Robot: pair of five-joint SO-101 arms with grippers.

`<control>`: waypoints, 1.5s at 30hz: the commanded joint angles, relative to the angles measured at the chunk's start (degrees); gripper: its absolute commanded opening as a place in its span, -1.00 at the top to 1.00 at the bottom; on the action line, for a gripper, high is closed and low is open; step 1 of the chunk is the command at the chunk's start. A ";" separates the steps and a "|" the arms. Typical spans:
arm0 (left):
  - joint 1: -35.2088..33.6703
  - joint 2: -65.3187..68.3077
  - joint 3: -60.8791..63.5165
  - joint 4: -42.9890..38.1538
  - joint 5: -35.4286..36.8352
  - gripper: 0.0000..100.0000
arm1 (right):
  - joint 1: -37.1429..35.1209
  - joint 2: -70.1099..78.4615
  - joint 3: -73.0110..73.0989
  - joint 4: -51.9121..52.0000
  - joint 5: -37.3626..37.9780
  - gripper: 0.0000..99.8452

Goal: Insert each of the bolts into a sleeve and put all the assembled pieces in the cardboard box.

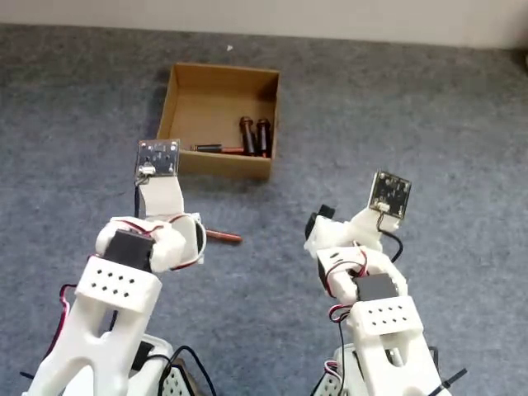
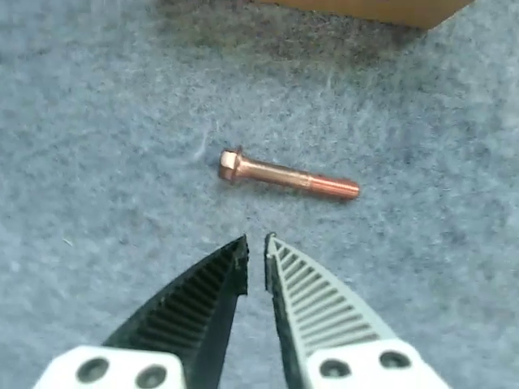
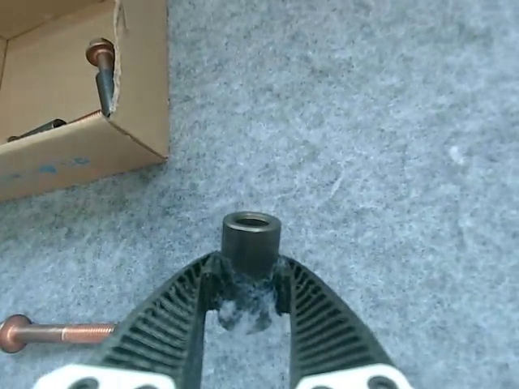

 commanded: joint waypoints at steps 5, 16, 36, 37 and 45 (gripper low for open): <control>3.38 -1.01 -2.86 0.09 11.69 0.80 | 0.66 -1.45 -0.40 -1.63 0.44 0.99; 3.38 -1.01 -2.86 -0.35 15.21 0.78 | 0.66 -1.19 -0.40 -1.63 0.35 0.99; 3.03 12.62 -19.74 7.47 15.21 0.78 | 0.66 -1.10 -0.31 -1.63 0.44 0.99; 3.03 15.43 -21.32 8.35 15.21 0.78 | 0.66 -1.10 -0.31 -1.63 0.44 0.99; 3.03 33.45 -25.19 8.44 21.36 0.78 | 0.66 -1.10 -0.31 -1.63 0.44 0.99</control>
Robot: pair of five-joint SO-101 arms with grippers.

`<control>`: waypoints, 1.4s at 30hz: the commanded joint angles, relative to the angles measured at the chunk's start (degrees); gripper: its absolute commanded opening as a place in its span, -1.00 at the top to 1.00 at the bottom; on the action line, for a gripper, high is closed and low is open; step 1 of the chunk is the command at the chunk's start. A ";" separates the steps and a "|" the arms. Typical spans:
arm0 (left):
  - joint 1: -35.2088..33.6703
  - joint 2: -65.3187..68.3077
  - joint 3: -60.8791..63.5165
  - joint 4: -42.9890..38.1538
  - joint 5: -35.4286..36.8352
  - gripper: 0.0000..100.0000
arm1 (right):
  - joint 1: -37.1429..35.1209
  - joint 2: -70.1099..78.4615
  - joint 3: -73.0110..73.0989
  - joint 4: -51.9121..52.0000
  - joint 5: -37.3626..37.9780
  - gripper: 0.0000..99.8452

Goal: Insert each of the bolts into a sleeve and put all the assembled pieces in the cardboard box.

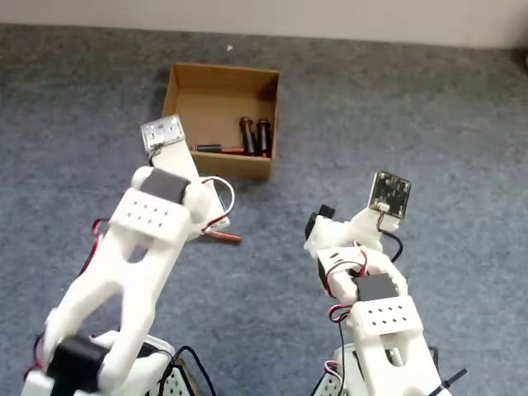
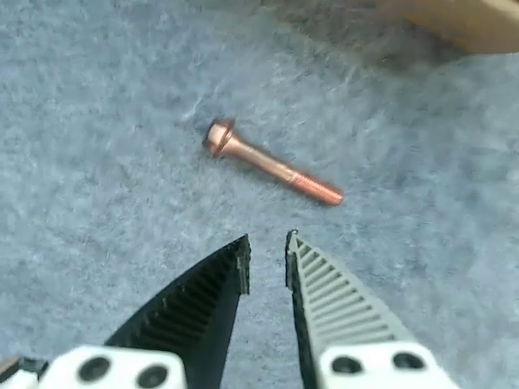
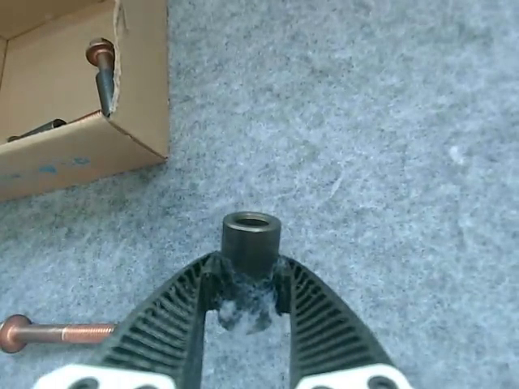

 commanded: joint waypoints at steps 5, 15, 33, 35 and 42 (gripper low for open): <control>0.31 12.70 -2.24 -5.27 5.36 0.78 | 0.66 -1.10 -0.31 -1.63 0.44 0.99; 0.04 17.27 -2.59 -8.18 7.91 0.34 | 0.66 -1.10 -0.31 -1.63 0.53 0.99; -6.37 17.45 11.65 -28.22 7.65 0.75 | 0.66 -1.10 -0.31 -1.63 0.53 0.99; -6.37 17.45 11.82 -28.57 7.65 0.82 | 0.66 -1.10 -0.22 -1.63 0.53 0.99; -6.46 17.45 11.82 -28.57 7.65 0.93 | 0.66 -1.10 -0.22 -1.63 0.53 0.99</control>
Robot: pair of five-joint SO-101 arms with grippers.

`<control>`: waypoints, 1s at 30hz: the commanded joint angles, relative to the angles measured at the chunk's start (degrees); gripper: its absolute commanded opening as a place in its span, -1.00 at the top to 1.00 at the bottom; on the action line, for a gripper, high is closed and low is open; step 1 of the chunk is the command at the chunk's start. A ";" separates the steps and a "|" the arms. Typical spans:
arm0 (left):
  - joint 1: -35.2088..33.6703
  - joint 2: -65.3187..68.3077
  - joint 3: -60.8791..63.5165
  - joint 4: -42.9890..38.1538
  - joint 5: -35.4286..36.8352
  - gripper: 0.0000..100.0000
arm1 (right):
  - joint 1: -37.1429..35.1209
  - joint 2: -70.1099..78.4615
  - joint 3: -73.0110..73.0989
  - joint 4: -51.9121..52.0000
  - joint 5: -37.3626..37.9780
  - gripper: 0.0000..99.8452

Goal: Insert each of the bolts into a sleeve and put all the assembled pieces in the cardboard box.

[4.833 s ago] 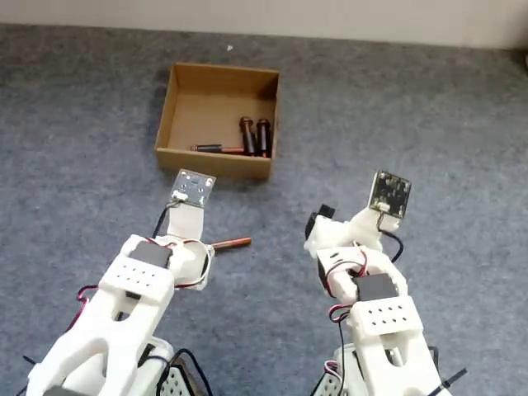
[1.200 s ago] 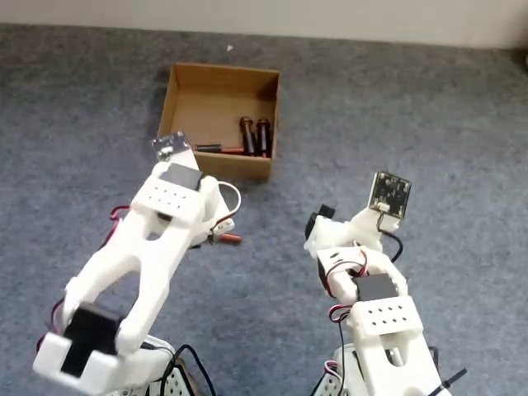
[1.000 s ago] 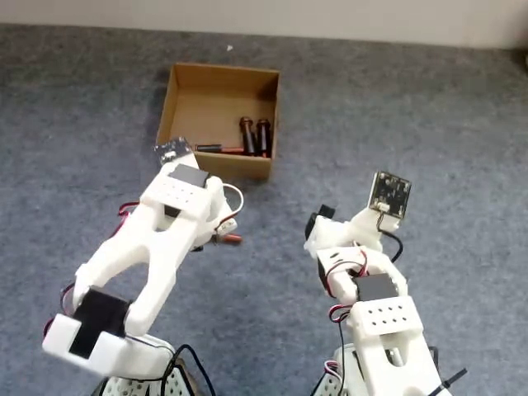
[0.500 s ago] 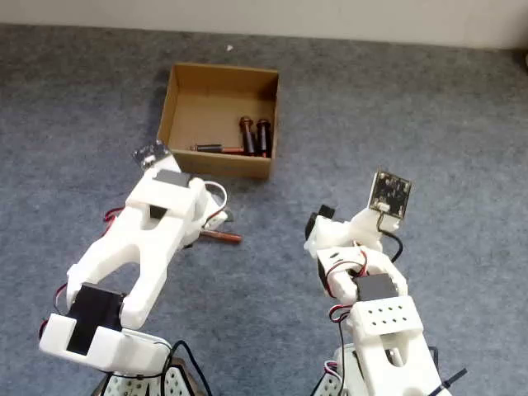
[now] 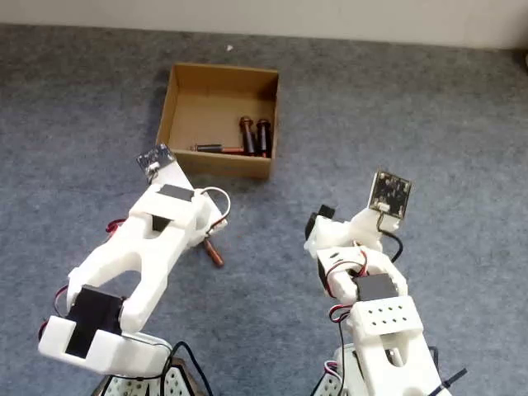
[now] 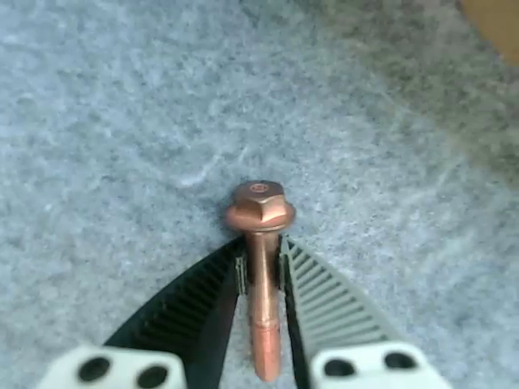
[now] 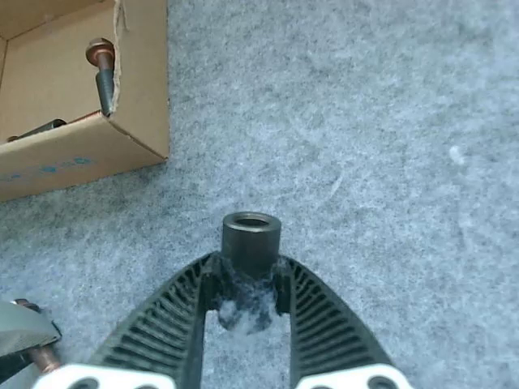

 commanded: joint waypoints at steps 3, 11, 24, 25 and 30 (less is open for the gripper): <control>-0.92 -0.04 0.13 -0.18 -0.18 0.99 | 0.66 -1.10 -0.22 -1.54 0.53 0.99; -0.84 -3.12 -0.75 0.18 -1.23 0.99 | 0.66 -1.10 -0.22 -1.45 0.53 0.99; -0.57 -38.11 8.31 2.64 -10.29 0.99 | 0.66 -1.63 -0.22 -1.27 5.54 0.99; -0.57 -40.57 9.01 2.64 -11.16 0.99 | 0.66 -1.63 -0.22 -1.27 5.89 0.99; -0.48 -50.42 11.91 2.64 -14.95 0.99 | 0.40 -1.63 -0.22 -1.19 6.07 0.99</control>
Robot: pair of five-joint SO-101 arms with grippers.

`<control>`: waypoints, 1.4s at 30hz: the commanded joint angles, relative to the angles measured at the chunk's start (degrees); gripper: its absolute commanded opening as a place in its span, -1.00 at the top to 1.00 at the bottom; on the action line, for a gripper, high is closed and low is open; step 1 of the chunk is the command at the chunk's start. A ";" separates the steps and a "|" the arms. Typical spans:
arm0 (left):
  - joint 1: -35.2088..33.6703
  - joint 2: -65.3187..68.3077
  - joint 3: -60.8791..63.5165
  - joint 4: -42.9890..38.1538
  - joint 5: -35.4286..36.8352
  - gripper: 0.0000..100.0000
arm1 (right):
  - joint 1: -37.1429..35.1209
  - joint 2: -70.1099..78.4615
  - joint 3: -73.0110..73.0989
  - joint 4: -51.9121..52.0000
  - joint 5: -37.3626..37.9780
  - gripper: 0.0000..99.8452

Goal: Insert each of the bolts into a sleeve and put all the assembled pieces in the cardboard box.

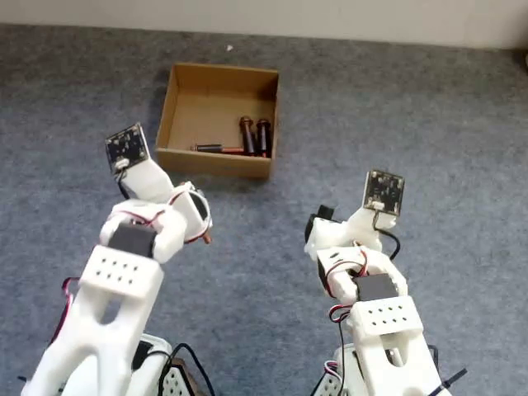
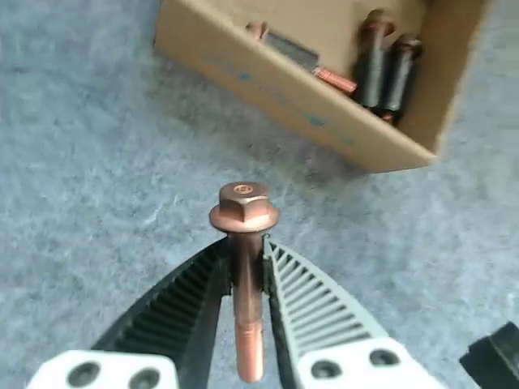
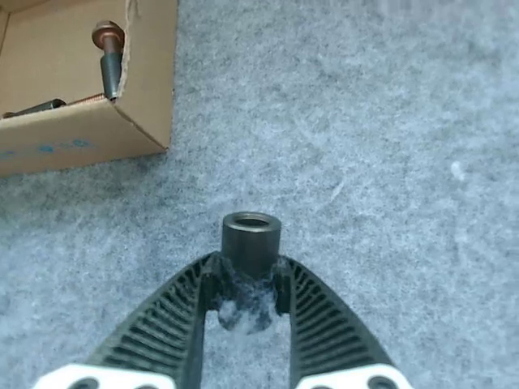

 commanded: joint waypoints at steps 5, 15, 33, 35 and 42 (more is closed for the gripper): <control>2.15 -14.64 3.38 0.09 -5.27 0.99 | 0.22 -5.93 -0.84 3.56 0.79 0.99; 8.22 -32.75 10.51 0.09 -6.15 0.99 | -4.09 -26.86 4.62 8.84 2.29 0.99; 9.01 -59.38 20.44 0.09 -10.37 0.99 | -13.32 -42.07 12.97 8.84 10.99 0.99; 9.01 -59.21 20.44 0.09 -10.99 0.99 | -14.37 -44.18 14.11 8.84 11.34 0.99; 13.41 -59.21 19.65 0.09 -14.07 0.99 | -18.51 -50.07 17.89 8.84 15.47 0.99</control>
